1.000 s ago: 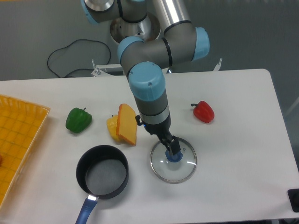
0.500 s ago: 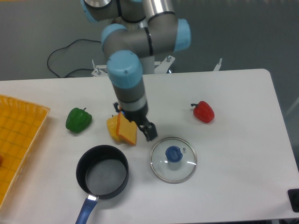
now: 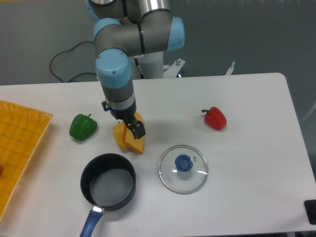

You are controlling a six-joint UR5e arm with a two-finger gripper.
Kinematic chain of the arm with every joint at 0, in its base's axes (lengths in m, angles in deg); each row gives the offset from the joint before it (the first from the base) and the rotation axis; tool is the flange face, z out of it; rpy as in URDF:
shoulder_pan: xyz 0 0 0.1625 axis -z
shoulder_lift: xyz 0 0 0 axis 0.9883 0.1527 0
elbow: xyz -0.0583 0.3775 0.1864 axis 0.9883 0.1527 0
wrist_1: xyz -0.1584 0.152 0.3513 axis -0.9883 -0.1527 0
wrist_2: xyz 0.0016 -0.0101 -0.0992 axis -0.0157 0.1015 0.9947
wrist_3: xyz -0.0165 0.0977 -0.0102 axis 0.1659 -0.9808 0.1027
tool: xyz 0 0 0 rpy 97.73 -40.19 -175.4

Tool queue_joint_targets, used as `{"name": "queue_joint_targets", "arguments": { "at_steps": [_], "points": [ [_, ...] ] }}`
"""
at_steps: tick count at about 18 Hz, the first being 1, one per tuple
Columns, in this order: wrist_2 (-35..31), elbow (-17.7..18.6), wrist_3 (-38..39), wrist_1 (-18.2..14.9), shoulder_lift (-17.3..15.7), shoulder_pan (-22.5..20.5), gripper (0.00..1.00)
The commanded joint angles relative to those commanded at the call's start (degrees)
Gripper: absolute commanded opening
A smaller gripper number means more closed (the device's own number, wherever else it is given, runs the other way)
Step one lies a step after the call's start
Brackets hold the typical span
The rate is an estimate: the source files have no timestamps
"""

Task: Pick up the bread slice
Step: 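Lower the gripper around the yellow bread slice and close on it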

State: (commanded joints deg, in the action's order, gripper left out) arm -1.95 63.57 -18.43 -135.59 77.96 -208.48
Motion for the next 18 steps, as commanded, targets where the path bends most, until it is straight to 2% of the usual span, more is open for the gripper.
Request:
{"name": "queue_joint_targets", "arguments": {
  "at_steps": [6,11,16,18],
  "points": [
    [-1.6,1.6,3.5,-0.5,-0.1,0.4,1.0],
    [-2.4,2.8,22.0,-2.0,-1.2,-0.3,1.0],
    [-2.3,2.6,35.0,-1.4,-1.1,-0.8,1.0],
    [-1.9,2.8,37.3,-1.1,-1.2,-1.3,1.0]
  ]
}}
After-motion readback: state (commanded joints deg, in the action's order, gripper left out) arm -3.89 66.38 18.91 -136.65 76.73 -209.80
